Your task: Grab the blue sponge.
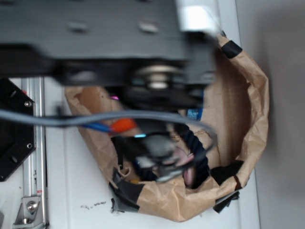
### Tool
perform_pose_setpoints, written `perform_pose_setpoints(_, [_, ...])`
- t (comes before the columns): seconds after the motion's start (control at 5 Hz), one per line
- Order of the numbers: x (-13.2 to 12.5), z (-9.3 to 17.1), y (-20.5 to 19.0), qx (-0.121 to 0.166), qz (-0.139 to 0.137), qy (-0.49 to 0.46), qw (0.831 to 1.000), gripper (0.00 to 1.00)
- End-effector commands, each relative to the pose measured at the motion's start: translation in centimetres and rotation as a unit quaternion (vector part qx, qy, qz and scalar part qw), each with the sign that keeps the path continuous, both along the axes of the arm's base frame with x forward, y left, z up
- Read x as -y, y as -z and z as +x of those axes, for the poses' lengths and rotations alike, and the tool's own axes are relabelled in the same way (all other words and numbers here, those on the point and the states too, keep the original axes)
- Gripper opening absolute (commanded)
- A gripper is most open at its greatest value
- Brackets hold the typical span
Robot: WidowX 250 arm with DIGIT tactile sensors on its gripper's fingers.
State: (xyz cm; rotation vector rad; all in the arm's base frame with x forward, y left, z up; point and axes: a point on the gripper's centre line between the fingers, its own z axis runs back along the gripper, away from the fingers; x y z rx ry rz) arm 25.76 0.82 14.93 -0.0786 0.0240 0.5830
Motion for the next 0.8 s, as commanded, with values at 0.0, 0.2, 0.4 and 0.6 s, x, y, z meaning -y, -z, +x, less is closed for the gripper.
perform_pose_setpoints(0.0, [-2.9, 1.5, 0.6, 0.112, 0.055, -0.147, 0.981, 1.00])
perform_pose_setpoints(0.2, [-4.5, 3.1, 2.9, 0.105, 0.047, -0.167, 0.979, 1.00])
perform_pose_setpoints(0.4, [-5.6, 3.9, 4.3, 0.090, 0.057, -0.181, 0.978, 1.00])
perform_pose_setpoints(0.6, [-5.9, 4.3, 6.1, 0.074, 0.065, -0.181, 0.979, 1.00])
